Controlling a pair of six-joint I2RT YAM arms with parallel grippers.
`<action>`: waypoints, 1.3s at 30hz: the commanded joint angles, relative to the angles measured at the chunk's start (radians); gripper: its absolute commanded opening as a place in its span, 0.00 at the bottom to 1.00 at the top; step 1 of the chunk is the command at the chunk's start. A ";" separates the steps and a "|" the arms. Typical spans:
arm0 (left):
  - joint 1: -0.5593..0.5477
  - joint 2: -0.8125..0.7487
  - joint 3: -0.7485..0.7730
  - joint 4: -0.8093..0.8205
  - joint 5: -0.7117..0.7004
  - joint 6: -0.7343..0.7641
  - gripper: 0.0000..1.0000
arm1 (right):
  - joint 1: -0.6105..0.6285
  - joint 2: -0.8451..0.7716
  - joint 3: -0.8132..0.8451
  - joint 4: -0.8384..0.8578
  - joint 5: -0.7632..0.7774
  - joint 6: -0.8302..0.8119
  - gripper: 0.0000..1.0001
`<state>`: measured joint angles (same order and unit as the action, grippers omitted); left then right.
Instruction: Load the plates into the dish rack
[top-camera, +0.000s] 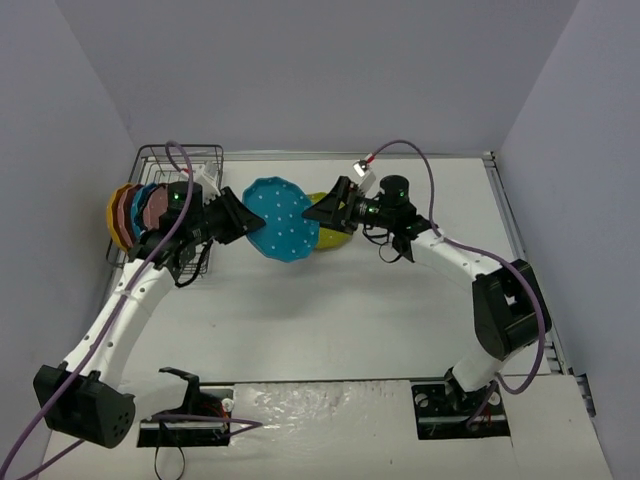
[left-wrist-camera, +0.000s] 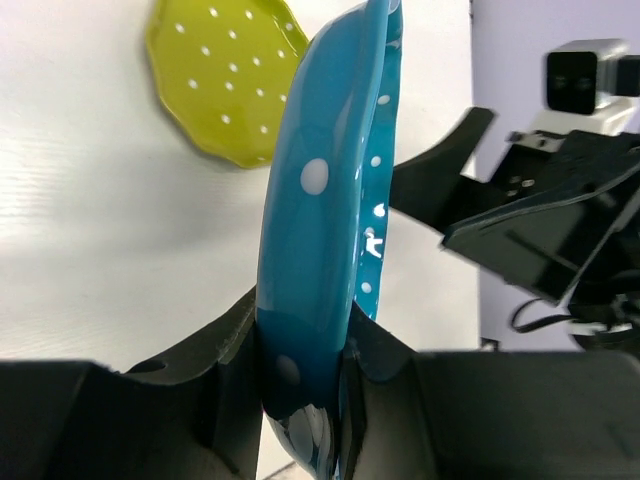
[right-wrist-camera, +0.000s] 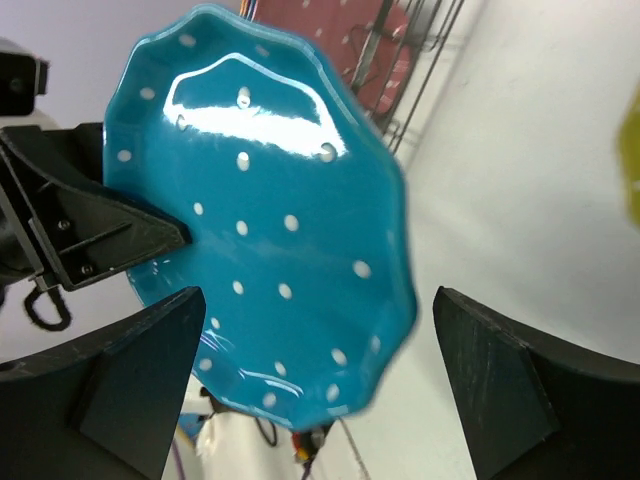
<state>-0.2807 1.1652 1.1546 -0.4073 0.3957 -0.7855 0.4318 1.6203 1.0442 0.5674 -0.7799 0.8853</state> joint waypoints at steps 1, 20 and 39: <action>0.015 -0.006 0.204 0.037 -0.041 0.173 0.00 | -0.101 -0.078 0.062 -0.227 0.078 -0.229 0.99; 0.144 0.107 0.497 -0.269 -0.662 0.791 0.00 | -0.217 -0.150 0.060 -0.500 0.266 -0.441 1.00; 0.263 0.365 0.552 -0.136 -0.700 0.894 0.00 | -0.215 -0.145 0.052 -0.504 0.246 -0.451 1.00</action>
<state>-0.0314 1.5564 1.6173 -0.7281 -0.2592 0.0669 0.2108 1.5051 1.0645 0.0330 -0.5270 0.4547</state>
